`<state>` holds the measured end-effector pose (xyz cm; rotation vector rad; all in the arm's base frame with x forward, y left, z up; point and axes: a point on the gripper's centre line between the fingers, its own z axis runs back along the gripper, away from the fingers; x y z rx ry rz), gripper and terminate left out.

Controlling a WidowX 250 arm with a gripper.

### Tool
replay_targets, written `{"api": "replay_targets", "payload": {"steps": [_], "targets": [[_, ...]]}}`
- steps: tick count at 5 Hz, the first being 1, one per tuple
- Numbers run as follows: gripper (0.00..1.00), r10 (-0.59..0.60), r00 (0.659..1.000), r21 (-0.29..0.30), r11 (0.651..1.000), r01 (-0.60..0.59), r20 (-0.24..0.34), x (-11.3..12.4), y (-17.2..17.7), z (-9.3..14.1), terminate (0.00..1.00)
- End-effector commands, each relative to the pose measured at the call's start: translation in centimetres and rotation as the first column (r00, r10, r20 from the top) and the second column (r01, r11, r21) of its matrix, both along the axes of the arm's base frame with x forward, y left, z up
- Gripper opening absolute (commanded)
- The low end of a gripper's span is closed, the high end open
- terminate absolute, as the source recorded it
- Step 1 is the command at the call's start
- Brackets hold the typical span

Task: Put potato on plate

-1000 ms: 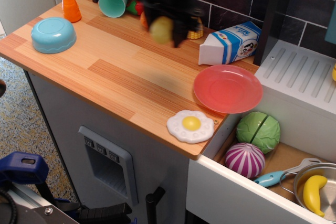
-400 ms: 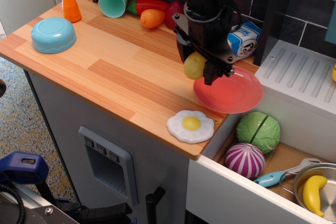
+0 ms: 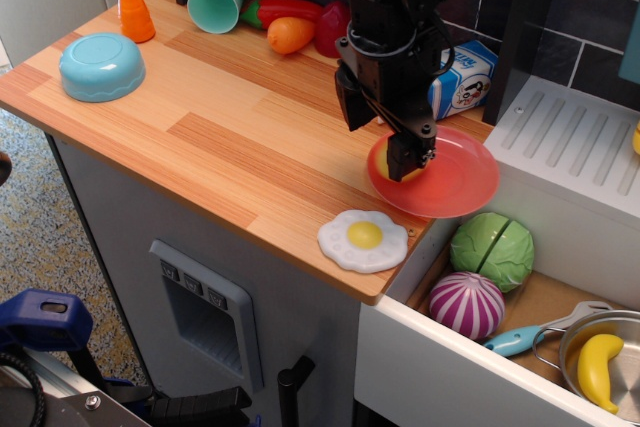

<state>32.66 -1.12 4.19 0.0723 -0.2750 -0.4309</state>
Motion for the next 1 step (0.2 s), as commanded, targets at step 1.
{"api": "replay_targets", "payload": {"steps": [1], "targets": [[1.00, -0.002, 0.999, -0.001, 1.000, 0.002, 0.054, 1.27, 0.00, 1.47, 1.00]]}}
